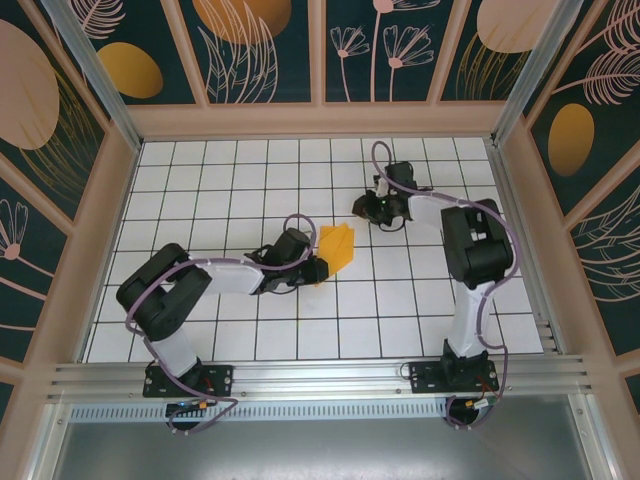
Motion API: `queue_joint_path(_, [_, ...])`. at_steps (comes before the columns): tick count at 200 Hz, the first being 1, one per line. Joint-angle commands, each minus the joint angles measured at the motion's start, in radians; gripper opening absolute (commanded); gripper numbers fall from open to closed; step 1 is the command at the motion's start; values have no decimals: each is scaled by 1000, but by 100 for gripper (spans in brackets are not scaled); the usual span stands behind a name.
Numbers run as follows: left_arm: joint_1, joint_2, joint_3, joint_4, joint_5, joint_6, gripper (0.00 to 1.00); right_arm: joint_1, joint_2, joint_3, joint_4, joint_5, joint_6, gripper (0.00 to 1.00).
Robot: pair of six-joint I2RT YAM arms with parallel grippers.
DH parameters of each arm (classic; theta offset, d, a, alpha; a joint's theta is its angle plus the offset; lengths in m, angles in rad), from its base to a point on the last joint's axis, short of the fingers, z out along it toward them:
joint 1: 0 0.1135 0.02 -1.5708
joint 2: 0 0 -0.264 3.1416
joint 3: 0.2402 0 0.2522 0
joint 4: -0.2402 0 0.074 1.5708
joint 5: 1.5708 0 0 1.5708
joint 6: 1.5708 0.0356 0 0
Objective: Fold a paper plane with a square sheet of paper (pick it up from the middle)
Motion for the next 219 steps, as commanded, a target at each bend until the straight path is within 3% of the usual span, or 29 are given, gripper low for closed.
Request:
queue_joint_path(1, [19, -107, -13, 14, -59, -61, 36, 6, -140, -100, 52, 0, 53, 34])
queue_joint_path(27, [56, -176, -75, 6, -154, -114, 50, 23, -186, -186, 83, -70, 96, 44])
queue_joint_path(75, [94, -239, -148, 8, -229, -172, 69, 102, -125, -198, 77, -102, 131, 44])
queue_joint_path(219, [104, -221, -153, 9, -230, -172, 83, 167, -12, -131, 86, -181, 151, 33])
